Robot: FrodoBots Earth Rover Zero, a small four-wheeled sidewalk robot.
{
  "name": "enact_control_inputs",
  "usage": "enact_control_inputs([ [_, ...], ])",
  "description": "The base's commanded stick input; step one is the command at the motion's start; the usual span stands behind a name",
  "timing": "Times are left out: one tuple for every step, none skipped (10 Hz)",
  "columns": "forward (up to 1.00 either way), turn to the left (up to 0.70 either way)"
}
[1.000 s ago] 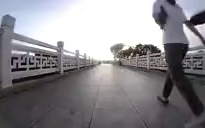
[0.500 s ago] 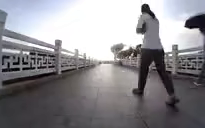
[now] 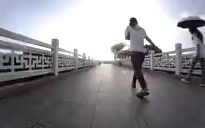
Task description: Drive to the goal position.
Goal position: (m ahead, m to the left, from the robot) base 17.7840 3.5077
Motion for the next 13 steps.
enact_control_inputs([
  [0.45, 0.00],
  [0.45, 0.00],
  [0.45, 0.00],
  [0.45, 0.00],
  [0.45, 0.00],
  [0.45, 0.00],
  [0.45, 0.00],
  [0.45, 0.00],
  [0.45, 0.00],
  [0.45, 0.00],
  [0.45, 0.00],
  [0.45, 0.00],
  [0.45, 0.00],
])
